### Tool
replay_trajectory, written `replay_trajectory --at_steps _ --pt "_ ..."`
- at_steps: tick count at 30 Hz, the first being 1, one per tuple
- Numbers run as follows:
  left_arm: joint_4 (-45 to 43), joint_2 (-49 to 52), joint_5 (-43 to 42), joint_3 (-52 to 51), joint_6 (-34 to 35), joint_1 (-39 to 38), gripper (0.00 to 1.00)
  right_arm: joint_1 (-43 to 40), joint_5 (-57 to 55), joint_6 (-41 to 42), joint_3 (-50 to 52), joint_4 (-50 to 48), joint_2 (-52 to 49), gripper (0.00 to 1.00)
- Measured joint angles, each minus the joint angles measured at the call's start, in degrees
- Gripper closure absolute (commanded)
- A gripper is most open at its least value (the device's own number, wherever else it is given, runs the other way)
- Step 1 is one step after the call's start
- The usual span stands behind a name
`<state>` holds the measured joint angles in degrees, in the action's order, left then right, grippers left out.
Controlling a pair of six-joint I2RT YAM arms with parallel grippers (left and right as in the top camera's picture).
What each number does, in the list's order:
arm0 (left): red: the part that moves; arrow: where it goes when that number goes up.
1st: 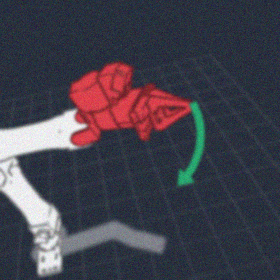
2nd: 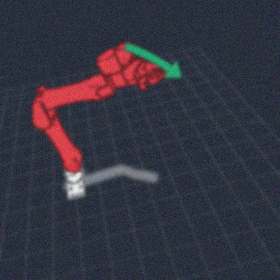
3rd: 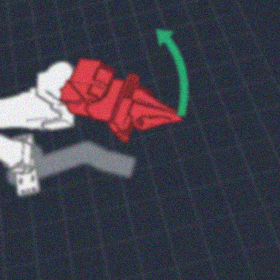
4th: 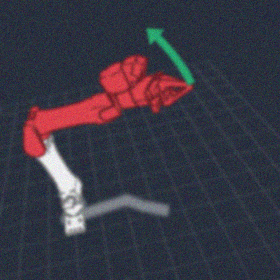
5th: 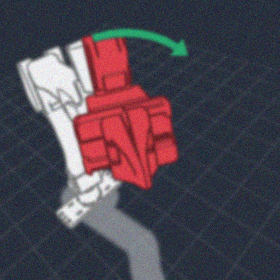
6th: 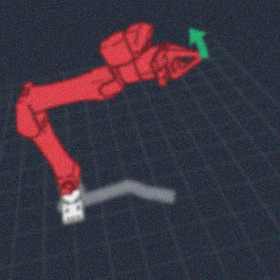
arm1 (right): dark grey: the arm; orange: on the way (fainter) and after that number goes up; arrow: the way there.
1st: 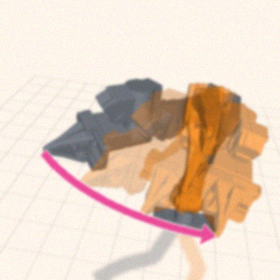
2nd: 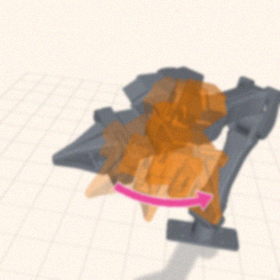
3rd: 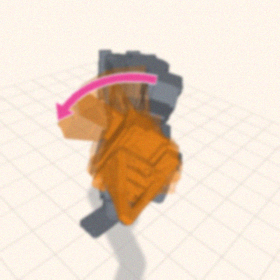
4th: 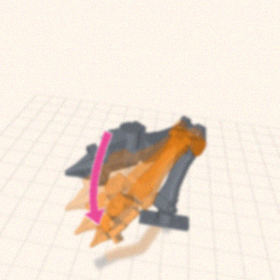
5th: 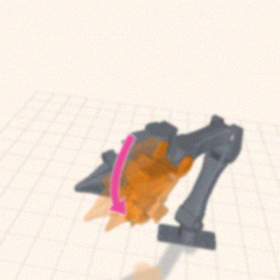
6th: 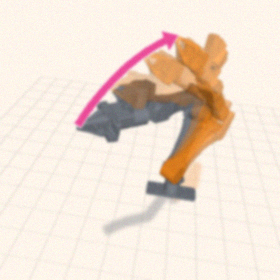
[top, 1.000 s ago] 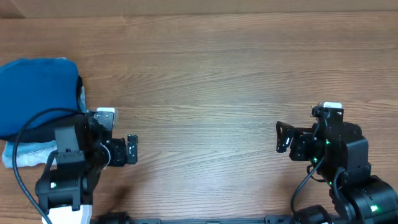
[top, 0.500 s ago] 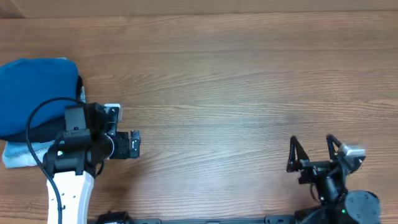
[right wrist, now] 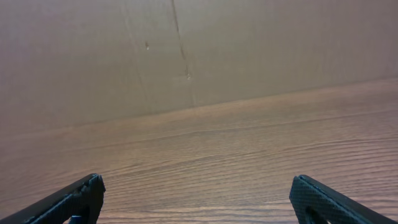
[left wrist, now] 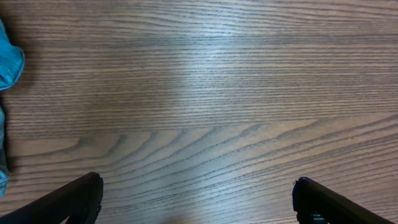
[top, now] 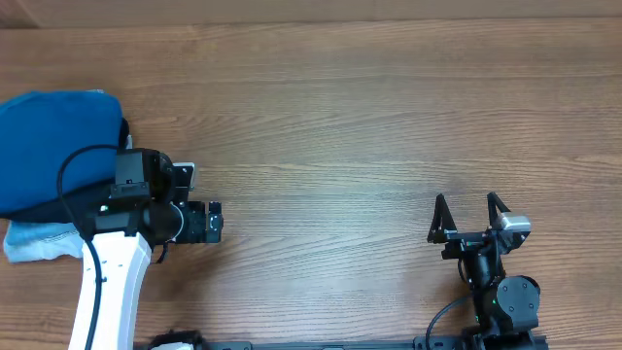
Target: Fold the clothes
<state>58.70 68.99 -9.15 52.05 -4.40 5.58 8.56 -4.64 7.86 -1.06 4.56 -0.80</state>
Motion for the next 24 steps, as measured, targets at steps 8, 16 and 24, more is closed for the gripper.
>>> replay_trajectory --at_steps 8,16,24 --pt "0.0 1.1 0.0 0.0 0.0 0.0 0.0 0.0 0.0 -0.2 0.0 0.0 0.0 0.0" --pt "0.0 1.1 0.0 0.0 0.0 0.0 0.0 0.0 0.0 -0.2 0.0 0.0 0.0 0.0" --pt "0.0 -3.3 0.0 0.0 0.0 0.0 0.0 0.0 0.0 -0.2 0.0 0.0 0.0 0.0"
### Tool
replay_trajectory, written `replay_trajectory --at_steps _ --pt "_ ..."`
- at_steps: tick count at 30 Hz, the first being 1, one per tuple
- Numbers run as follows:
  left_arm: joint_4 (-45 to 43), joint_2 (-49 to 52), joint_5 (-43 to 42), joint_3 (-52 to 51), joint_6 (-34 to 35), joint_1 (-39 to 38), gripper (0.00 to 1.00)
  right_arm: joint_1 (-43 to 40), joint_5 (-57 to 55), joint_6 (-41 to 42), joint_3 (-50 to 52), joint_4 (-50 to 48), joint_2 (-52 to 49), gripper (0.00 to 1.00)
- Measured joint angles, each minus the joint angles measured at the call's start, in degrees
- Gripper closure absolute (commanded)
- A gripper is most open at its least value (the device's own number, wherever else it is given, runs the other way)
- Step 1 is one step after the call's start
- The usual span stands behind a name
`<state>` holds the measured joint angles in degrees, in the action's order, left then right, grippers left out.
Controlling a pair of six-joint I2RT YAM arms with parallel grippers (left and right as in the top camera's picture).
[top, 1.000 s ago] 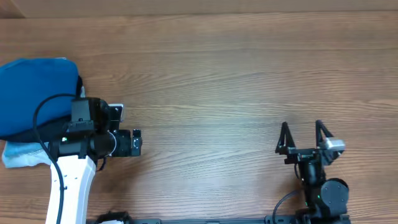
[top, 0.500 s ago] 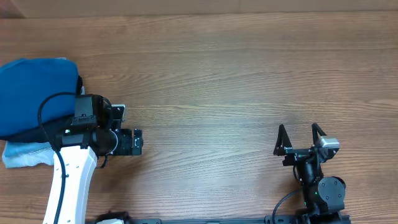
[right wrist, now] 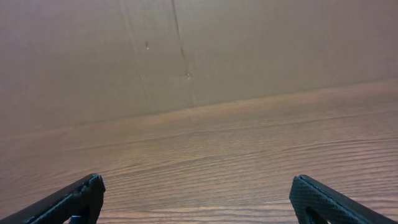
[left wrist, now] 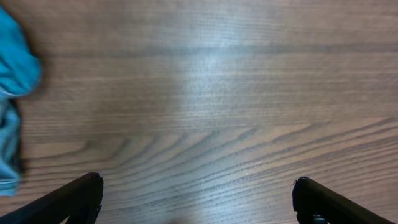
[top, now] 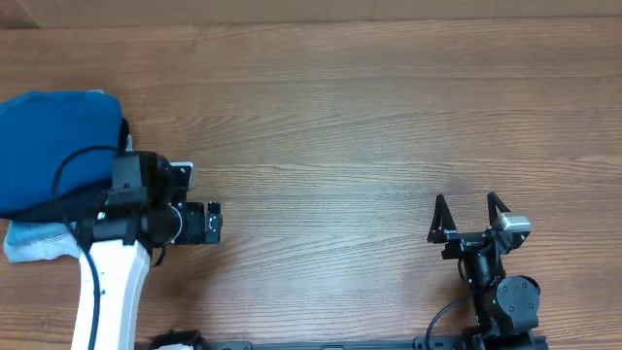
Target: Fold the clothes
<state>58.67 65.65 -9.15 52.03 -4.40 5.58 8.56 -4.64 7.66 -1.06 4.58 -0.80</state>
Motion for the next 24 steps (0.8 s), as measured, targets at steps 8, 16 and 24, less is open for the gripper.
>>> replay_trajectory --at_steps 8,16,24 --pt "-22.6 -23.5 -2.0 -14.2 0.0 -1.8 0.0 0.0 0.0 0.0 0.0 0.0 0.0 0.0" --pt "-58.2 -50.9 -4.8 -44.5 0.3 -8.6 0.0 0.0 0.0 0.0 0.0 0.1 0.0 0.0" --pt "-55.4 -64.8 1.3 -51.1 1.1 -8.6 0.0 0.0 0.0 0.0 0.0 0.1 0.0 0.0"
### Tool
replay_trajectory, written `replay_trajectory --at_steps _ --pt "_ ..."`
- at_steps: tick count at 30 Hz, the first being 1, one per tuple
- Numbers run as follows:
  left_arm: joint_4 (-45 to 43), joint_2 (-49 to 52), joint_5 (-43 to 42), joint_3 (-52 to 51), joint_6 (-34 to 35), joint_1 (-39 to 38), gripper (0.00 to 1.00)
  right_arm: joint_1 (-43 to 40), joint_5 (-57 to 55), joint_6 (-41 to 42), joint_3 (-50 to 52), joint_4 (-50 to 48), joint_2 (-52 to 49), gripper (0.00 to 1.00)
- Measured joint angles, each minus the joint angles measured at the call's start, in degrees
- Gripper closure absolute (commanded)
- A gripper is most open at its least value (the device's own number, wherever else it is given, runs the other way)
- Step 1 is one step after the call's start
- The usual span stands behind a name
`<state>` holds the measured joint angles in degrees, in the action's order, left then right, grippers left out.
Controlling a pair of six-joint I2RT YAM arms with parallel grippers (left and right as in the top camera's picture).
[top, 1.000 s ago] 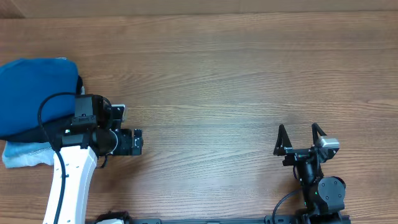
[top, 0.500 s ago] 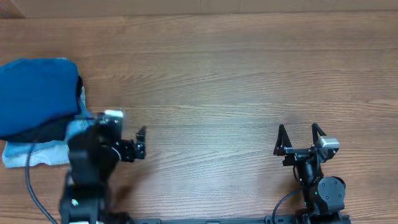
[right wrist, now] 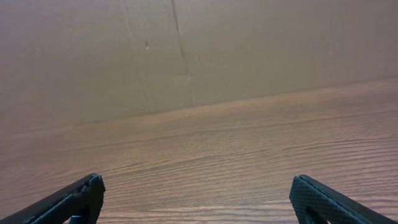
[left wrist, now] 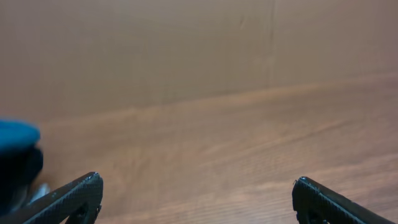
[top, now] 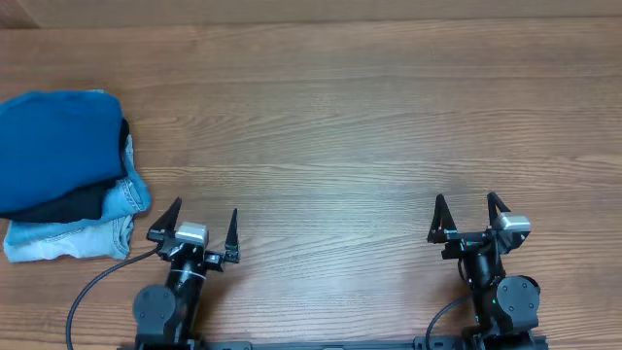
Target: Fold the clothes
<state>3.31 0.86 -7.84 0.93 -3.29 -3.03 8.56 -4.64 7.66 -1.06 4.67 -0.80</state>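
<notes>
A stack of folded clothes (top: 63, 170) lies at the table's left edge: a blue top piece, a dark one under it, light denim at the bottom. Its blurred blue edge (left wrist: 15, 140) shows at the left of the left wrist view. My left gripper (top: 201, 216) sits open and empty near the front edge, to the right of the stack and apart from it. My right gripper (top: 469, 209) is open and empty at the front right. In the wrist views both left gripper (left wrist: 196, 199) and right gripper (right wrist: 196, 199) have fingers spread wide over bare wood.
The wooden table (top: 369, 126) stretches between and beyond the two arms. A brown cardboard wall (right wrist: 186, 50) stands along the far edge, seen in both wrist views.
My left arm has pulled back from beside the clothes stack to the front edge, its camera now looking across the table at the wall. The gripper stays open. The right arm has not moved.
My left arm was stretched out next to the stacked clothes, gripper open and facing down at bare wood. It stood almost the same a moment later. Now it rests folded at the front edge. The stack and the right arm stayed put throughout.
</notes>
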Motion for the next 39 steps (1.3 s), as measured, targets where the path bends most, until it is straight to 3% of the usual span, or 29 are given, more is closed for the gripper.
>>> replay_trajectory --at_steps 39 --pt "0.6 0.0 1.3 -0.3 0.0 0.0 0.0 0.0 0.0 0.0 0.0 0.0 0.0 0.0"
